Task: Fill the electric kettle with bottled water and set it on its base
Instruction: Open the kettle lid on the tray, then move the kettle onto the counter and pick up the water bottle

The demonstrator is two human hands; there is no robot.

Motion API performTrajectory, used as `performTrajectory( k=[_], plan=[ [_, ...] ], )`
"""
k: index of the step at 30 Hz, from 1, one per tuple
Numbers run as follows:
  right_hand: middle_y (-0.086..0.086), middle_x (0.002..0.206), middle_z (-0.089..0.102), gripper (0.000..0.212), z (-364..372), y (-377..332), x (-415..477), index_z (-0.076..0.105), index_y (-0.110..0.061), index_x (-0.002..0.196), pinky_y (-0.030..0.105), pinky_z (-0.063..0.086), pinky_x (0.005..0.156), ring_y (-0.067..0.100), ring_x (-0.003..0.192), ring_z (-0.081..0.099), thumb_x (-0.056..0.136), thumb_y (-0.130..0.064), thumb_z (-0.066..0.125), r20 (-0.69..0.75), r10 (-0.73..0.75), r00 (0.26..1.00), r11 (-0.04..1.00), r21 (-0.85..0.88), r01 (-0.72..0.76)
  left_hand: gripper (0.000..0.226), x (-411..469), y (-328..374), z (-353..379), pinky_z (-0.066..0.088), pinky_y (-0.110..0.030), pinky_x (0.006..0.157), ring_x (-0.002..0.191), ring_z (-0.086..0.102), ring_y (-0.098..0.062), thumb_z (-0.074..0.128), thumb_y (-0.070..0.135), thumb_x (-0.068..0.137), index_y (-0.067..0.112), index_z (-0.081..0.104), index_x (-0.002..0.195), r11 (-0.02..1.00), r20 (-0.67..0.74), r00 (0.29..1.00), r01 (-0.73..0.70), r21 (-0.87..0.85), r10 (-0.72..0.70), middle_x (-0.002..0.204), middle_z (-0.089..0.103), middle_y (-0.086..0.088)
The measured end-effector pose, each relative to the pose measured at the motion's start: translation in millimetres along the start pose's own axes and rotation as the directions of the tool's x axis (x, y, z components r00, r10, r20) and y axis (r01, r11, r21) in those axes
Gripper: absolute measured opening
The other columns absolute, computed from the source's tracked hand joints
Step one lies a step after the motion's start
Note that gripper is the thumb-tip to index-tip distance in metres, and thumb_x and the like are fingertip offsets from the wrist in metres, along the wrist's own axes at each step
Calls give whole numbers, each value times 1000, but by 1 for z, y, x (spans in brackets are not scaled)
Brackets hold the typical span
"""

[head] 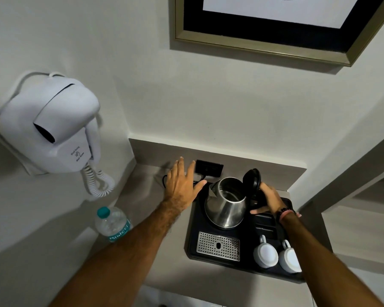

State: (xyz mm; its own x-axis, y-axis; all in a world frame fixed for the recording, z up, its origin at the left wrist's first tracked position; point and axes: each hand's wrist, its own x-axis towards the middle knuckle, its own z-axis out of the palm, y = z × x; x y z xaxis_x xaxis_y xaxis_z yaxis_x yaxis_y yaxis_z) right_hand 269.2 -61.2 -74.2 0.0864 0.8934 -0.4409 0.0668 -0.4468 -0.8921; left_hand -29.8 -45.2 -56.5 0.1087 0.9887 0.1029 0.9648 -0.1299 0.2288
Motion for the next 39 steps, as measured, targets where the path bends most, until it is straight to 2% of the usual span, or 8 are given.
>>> performTrajectory(
  k=[5, 10, 14, 21, 26, 32, 35, 39],
  plan=[
    [13, 105, 73, 54, 3, -1, -2, 78, -17, 90, 62, 61, 67, 36, 95, 70, 62, -62, 71, -25, 4, 1000, 1000, 26, -3, 82, -2, -5, -4, 26, -50, 117, 149, 18, -35, 32, 71, 92, 19, 23, 155, 1000, -17, 1000, 26, -12, -26, 162, 17, -21],
    [16, 114, 69, 33, 3, -3, -4, 71, -9, 108, 61, 61, 69, 38, 101, 67, 92, -37, 63, -46, -13, 999, 998, 59, 16, 82, -6, -10, -4, 26, -50, 115, 148, 21, -35, 33, 71, 91, 20, 25, 154, 997, -29, 997, 63, -43, -65, 162, 21, -21],
    [14, 112, 70, 17, 16, -19, -7, 76, -21, 92, 57, 62, 66, 34, 94, 68, 95, -27, 61, -13, -48, 999, 996, 80, 49, 80, -11, -11, -6, 28, -50, 115, 147, 24, -35, 37, 69, 92, 19, 28, 153, 991, -53, 993, 97, -87, -102, 161, 24, -21],
    [14, 99, 75, 68, 81, -49, -11, 75, -5, 99, 57, 62, 69, 32, 91, 71, 63, -63, 70, 118, -75, 990, 997, 25, 73, 64, -36, -35, -33, 33, -45, 113, 144, 30, -34, 39, 52, 98, 14, 36, 150, 971, -204, 957, 173, -164, -205, 159, 29, -20],
    [2, 86, 76, 51, 143, -47, -12, 79, -18, 85, 59, 62, 69, 25, 88, 70, 59, -61, 70, 206, -52, 977, 999, 16, 50, 46, -65, -59, -52, 39, -44, 112, 139, 40, -36, 53, 21, 99, 4, 48, 141, 956, -347, 904, 176, -233, -251, 151, 42, -22],
    [5, 94, 75, 72, 204, -33, -18, 73, -10, 105, 54, 63, 66, 28, 91, 71, 54, -62, 70, 239, 0, 971, 1000, 1, 0, 36, -102, -82, -62, 47, -48, 105, 136, 47, -34, 52, 7, 98, 0, 55, 133, 959, -439, 869, 121, -255, -226, 145, 50, -20],
    [9, 90, 73, 78, 223, -20, -15, 67, 3, 107, 54, 63, 67, 26, 85, 70, 59, -59, 71, 211, 46, 976, 999, -32, -40, 35, -118, -85, -65, 51, -48, 100, 132, 51, -35, 51, 9, 96, -2, 57, 128, 960, -450, 871, 79, -270, -199, 141, 54, -21],
    [11, 97, 74, 47, 236, -2, -11, 69, 1, 110, 58, 61, 74, 24, 82, 70, 87, -41, 69, 156, 77, 985, 996, -45, -71, 33, -138, -91, -62, 53, -41, 99, 128, 56, -30, 57, 7, 94, -2, 62, 125, 964, -486, 861, 13, -267, -147, 136, 59, -19]
  ],
)
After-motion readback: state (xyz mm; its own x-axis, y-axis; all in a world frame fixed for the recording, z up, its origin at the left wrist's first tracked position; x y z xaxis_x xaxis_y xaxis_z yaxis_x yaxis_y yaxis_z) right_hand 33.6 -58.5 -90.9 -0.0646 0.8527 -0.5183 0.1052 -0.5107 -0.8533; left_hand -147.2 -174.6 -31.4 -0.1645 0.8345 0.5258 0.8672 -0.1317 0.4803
